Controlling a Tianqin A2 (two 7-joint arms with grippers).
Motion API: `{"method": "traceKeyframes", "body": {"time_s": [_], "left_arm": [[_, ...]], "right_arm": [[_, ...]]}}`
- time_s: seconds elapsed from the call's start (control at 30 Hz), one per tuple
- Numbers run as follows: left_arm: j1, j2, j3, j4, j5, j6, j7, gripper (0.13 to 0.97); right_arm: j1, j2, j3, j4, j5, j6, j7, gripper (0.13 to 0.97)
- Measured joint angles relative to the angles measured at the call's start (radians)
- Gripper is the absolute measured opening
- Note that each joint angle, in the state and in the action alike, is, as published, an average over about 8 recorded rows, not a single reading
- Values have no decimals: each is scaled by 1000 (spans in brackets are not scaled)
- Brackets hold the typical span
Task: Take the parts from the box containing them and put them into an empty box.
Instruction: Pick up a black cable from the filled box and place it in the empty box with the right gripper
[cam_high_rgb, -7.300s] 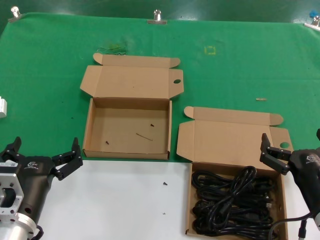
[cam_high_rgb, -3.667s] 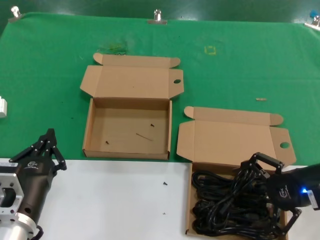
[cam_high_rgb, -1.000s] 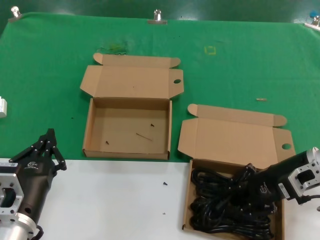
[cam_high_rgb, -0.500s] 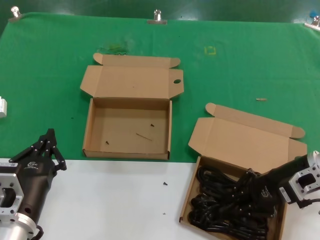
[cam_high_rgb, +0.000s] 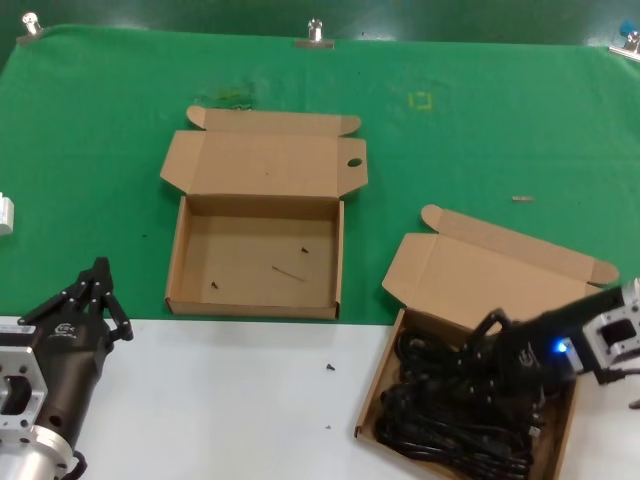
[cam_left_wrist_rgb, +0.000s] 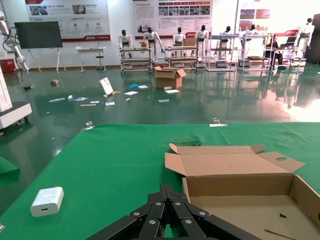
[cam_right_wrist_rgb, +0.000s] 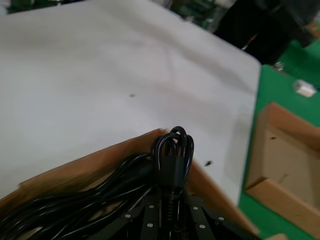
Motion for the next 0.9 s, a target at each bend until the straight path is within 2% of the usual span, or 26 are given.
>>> {"method": "traceKeyframes", "body": {"time_s": [0.33,0.9], "left_arm": [[0,0,0,0,0,0,0,139],[0,0,0,0,0,0,0,139]], "right_arm": [[33,3,69,0,59,-4,48,200],[31,-99,162,-5,141,213,73,200]]}}
